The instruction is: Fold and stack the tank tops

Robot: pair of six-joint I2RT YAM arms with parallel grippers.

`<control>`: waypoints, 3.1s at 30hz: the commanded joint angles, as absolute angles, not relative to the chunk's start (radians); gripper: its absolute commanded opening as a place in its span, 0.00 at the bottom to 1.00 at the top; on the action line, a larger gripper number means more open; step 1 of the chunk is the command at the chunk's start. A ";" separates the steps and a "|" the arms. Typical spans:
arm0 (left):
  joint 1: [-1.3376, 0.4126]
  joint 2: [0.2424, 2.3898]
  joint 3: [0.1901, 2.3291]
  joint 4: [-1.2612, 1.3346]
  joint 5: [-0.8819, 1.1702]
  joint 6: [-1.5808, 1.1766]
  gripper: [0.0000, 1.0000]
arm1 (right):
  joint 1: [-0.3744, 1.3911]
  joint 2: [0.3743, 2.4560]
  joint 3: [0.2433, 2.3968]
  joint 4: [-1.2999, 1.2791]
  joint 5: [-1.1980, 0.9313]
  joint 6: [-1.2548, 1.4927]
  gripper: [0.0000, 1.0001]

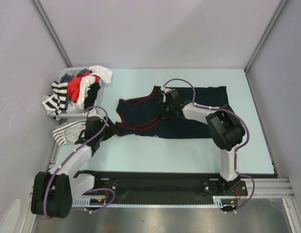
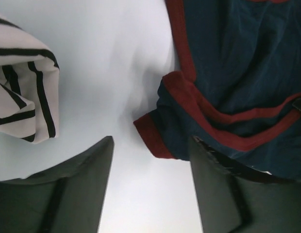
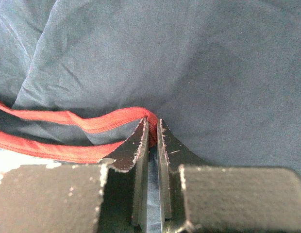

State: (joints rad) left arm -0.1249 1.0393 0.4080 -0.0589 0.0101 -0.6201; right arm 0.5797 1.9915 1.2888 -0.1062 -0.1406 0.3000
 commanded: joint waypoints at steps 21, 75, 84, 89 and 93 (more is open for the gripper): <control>-0.135 1.272 0.479 0.043 0.042 -0.535 0.00 | 0.614 1.997 1.302 -0.060 -0.204 0.268 0.11; -0.273 1.386 0.992 -0.183 -0.107 -0.610 0.96 | 0.197 1.657 1.216 -0.121 -0.134 0.406 0.62; -0.331 1.872 1.432 -0.161 0.024 -0.618 0.84 | -0.063 1.850 1.426 -0.239 -0.054 0.449 0.60; -0.365 2.066 1.666 -0.221 0.040 -0.610 0.81 | -0.133 1.986 1.543 -0.285 -0.029 0.462 0.60; -0.368 2.198 1.814 -0.224 0.057 -0.640 0.82 | -0.152 2.075 1.620 -0.294 -0.019 0.472 0.63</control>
State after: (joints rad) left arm -0.3611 2.1544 1.7042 -0.2100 0.0223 -0.6239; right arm -0.1566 2.0293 1.5433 -0.2710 -0.0372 0.4526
